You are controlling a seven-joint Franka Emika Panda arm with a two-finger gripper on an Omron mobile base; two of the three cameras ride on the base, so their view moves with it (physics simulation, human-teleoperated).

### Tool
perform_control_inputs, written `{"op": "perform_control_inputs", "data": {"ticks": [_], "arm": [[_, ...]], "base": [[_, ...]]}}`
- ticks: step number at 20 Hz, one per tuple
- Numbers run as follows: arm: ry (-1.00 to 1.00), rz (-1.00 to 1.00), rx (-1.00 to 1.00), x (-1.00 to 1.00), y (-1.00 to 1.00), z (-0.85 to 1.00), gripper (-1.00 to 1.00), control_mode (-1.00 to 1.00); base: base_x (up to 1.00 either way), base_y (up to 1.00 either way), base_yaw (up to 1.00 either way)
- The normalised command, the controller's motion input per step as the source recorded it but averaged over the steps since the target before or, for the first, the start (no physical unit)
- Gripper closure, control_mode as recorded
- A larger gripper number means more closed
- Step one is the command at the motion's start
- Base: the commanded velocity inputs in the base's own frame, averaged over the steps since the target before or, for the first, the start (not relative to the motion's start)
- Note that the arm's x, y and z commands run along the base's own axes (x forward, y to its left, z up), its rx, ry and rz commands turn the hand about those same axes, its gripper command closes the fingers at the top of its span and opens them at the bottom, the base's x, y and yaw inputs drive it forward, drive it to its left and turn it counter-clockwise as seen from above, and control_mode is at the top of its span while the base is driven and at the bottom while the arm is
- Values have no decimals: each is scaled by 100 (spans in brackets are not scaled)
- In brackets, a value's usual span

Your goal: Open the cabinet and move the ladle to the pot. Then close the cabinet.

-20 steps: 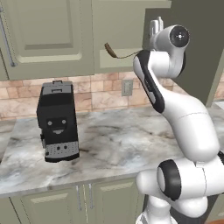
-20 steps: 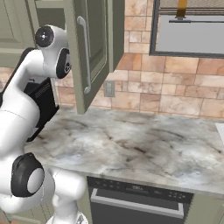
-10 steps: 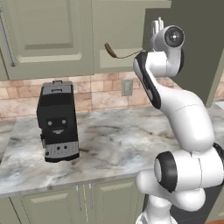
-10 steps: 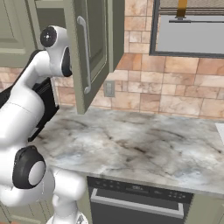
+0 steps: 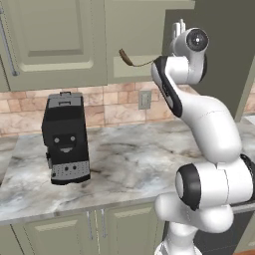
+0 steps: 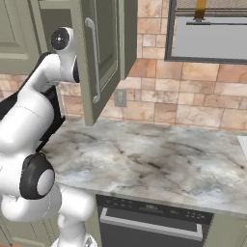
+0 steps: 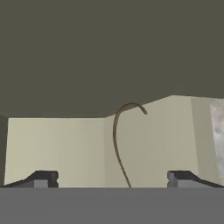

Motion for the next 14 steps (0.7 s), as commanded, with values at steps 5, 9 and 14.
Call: {"op": "perform_control_inputs", "data": {"ticks": [5,9,14], "arm": [[0,0,2,18,0,-5,-100,-100],[0,0,0,15,0,-16,-100,-100],[0,0,1,15,-4,-6,-100,-100]], "base": [[0,0,0],[0,0,0],[0,0,0]]}}
